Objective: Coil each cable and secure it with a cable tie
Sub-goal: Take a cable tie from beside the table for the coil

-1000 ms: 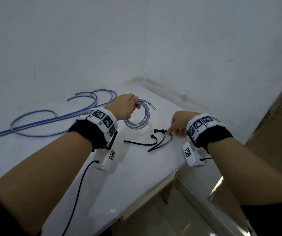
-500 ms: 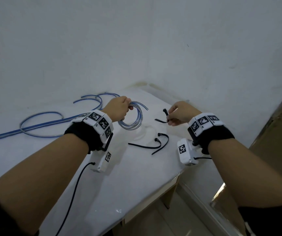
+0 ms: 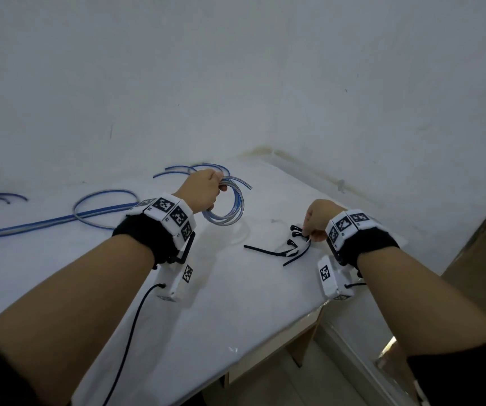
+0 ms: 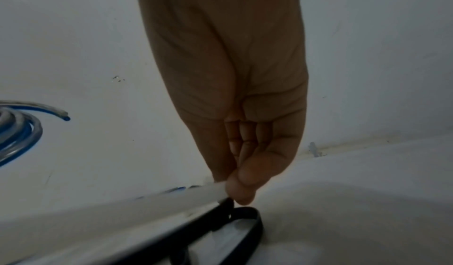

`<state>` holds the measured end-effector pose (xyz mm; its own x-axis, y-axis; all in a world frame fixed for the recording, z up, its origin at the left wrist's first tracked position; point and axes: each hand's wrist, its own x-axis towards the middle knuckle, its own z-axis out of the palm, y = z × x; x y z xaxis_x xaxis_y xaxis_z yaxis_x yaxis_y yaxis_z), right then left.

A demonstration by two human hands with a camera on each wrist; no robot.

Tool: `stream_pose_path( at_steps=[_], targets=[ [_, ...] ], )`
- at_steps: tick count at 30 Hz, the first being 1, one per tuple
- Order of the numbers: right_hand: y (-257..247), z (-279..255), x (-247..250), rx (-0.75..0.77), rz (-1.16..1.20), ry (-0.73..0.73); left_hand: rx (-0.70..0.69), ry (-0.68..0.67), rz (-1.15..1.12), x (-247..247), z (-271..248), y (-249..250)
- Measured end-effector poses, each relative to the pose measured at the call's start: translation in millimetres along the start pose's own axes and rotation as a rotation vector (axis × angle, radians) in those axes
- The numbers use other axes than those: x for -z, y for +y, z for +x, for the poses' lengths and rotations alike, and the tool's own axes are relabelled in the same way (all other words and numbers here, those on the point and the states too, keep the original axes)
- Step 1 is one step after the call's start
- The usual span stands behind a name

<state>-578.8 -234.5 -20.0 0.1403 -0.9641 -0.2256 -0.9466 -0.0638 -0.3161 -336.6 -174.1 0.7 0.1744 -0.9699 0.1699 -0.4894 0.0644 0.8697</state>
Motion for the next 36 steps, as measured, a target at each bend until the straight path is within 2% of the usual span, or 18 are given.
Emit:
stream_pose_path(
  at_steps=[6,8,10,12,16,22,23,25,27,32,36],
  targets=[
    [-10,-6,10,-0.018,0.042,0.027,0.002,-0.014,0.006,-1,-2,-2],
    [-16,-7,16,-0.001,0.225,0.062,0.001,-0.001,0.035,2,-2,-3],
    [-25,-9,19,0.072,0.494,0.131,0.010,0.022,0.069,8,-3,-4],
    [-44,-16,19,0.169,0.728,0.132,0.013,0.049,0.094,17,-4,-3],
    [-97,-26,10,0.363,1.060,-0.052,0.047,0.132,0.107,44,-9,-7],
    [-175,-37,-15,0.503,1.401,-0.393,0.065,0.332,0.141,96,-26,-25],
    [-191,-41,-22,0.555,1.421,-0.442,0.071,0.376,0.152,109,-31,-30],
    [-212,-47,-32,0.653,1.419,-0.450,0.093,0.436,0.135,125,-40,-36],
    [-238,-55,-43,0.723,1.349,-0.397,0.097,0.504,0.125,145,-50,-45],
    [-297,-67,-71,0.875,0.975,-0.227,0.104,0.624,0.077,188,-76,-61],
    [-332,-82,-90,0.944,1.048,-0.242,0.124,0.627,0.027,214,-95,-73]
  ],
)
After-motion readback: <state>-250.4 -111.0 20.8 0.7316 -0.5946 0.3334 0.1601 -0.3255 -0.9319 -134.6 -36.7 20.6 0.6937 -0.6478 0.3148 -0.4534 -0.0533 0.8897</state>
